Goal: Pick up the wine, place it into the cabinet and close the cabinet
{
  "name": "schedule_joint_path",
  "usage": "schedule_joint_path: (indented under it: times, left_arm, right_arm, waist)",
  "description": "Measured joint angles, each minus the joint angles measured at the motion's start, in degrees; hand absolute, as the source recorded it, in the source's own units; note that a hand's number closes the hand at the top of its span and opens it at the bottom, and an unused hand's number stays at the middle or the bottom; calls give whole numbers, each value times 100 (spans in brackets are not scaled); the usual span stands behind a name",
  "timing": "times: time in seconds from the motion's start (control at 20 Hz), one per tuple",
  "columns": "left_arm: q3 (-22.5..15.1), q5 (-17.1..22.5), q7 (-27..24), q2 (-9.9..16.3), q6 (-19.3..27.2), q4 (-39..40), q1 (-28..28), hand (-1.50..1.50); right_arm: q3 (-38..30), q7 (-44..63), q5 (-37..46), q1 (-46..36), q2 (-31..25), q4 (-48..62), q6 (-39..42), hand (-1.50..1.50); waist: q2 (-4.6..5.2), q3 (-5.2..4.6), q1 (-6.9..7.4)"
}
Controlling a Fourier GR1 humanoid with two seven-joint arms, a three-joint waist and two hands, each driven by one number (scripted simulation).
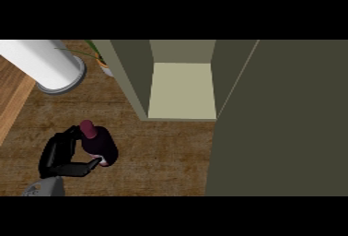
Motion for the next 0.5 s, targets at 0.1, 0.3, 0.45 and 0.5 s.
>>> schedule_joint_path:
  times: [0.1, 0.3, 0.45, 0.5]
  left_arm:
    - [22, 2, -71, -98, 255, -405, 170, 150]
    - [-106, 175, 201, -393, 420, -1440, 502, 150]
    - [-230, 424, 725, -473, 306, -2298, 808, 150]
    - [-264, 500, 906, -492, 298, -2538, 848, 150]
  right_arm:
    - [-30, -49, -21, 86, -16, -7, 79, -150]
    - [16, -69, -24, 149, 46, -8, 79, -150]
    - [0, 25, -41, 107, 43, -30, 62, -150]
    - [-38, 37, -40, 44, 35, -9, 60, -150]
  waist:
    - [3, 1, -8]
    - [9, 0, -14]
    - [10, 0, -16]
    - [15, -2, -18]
